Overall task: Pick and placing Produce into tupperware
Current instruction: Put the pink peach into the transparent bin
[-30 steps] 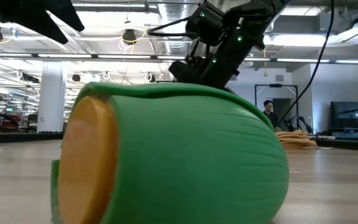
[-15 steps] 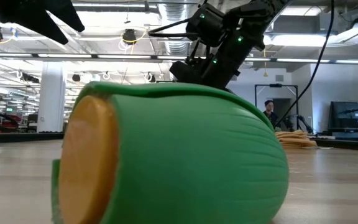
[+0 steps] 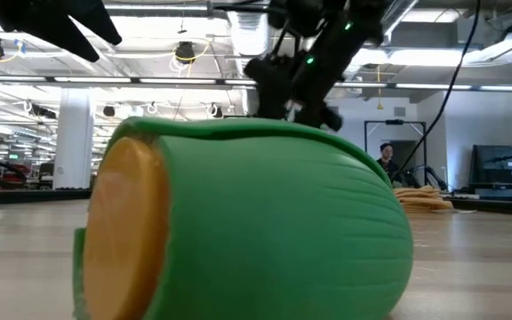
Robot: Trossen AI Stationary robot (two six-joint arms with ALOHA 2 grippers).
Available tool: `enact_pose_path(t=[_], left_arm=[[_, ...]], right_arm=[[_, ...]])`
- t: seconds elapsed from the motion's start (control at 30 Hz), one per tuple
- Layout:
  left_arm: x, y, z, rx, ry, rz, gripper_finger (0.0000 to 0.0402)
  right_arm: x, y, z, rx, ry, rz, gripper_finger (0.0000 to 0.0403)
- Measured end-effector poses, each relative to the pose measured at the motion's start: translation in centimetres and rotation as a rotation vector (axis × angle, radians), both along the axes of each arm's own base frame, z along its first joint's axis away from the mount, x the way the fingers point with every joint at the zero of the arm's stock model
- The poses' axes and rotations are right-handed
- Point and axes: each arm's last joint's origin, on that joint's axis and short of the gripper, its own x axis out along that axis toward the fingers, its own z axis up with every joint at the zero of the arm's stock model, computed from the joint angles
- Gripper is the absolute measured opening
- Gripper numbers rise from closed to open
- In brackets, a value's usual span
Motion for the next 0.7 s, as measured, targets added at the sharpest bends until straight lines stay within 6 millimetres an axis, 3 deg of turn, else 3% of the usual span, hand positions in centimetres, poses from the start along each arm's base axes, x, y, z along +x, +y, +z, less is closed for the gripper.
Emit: enact_pose_path(t=[0.2,0.37,0.7], left_arm=[[0.0,0.1,0.1,0.027,-0.016,-0.001,0.0302],[0.0,0.1,0.1,0.036,-0.007,-0.011,0.0302],[0.3,-0.2,0.2,0.112,0.03,-0.096,0.0302]], right_arm=[[-1.5,1.2,3.2,-0.03,-0.02,0.017,0.0321],[-3.4,3.8,4.7,-0.04,0.016,0.058,0.0318],[-7.1,10.8,5.0,-0.102,0.111,0.129,0.0318]])
